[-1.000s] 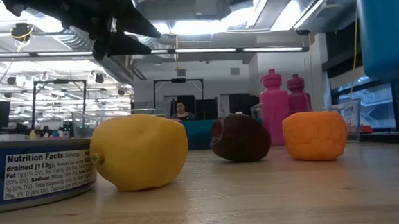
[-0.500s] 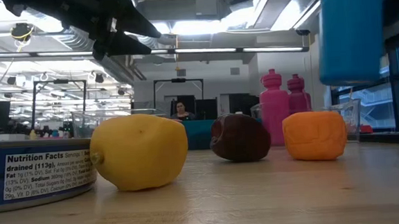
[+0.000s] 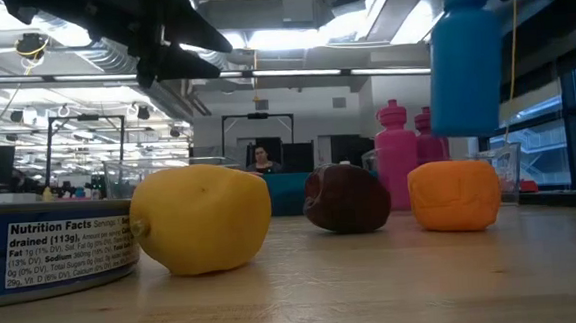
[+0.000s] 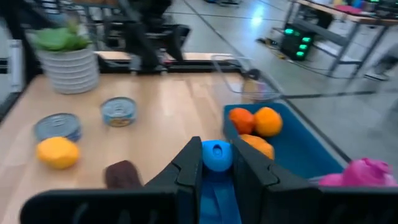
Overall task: Pick & Place Food Item
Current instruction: Put the blue water bottle into the right transparent bin
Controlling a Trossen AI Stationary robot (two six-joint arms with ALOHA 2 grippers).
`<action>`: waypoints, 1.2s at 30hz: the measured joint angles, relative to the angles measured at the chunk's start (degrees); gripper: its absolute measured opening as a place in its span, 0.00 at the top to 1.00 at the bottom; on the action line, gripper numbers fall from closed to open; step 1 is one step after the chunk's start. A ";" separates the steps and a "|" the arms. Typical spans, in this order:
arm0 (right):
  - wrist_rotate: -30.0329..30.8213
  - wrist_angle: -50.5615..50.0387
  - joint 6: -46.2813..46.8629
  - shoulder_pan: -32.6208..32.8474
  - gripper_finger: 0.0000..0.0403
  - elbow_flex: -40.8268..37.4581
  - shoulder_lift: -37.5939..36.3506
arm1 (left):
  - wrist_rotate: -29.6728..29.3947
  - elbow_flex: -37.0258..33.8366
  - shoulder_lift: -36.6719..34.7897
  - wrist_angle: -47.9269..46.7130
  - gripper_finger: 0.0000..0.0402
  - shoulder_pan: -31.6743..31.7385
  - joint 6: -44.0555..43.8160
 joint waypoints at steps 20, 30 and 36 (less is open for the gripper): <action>1.30 -3.76 -0.98 -20.33 0.86 0.04 -2.83 | 3.02 0.00 0.00 0.00 0.35 0.02 4.38; 1.29 -3.80 -3.90 -31.19 0.86 0.04 -3.82 | 4.48 0.00 0.00 0.02 0.35 0.02 5.28; 1.05 -3.78 -5.68 -37.23 0.86 0.04 -3.82 | 4.48 0.00 0.00 0.02 0.35 0.02 5.45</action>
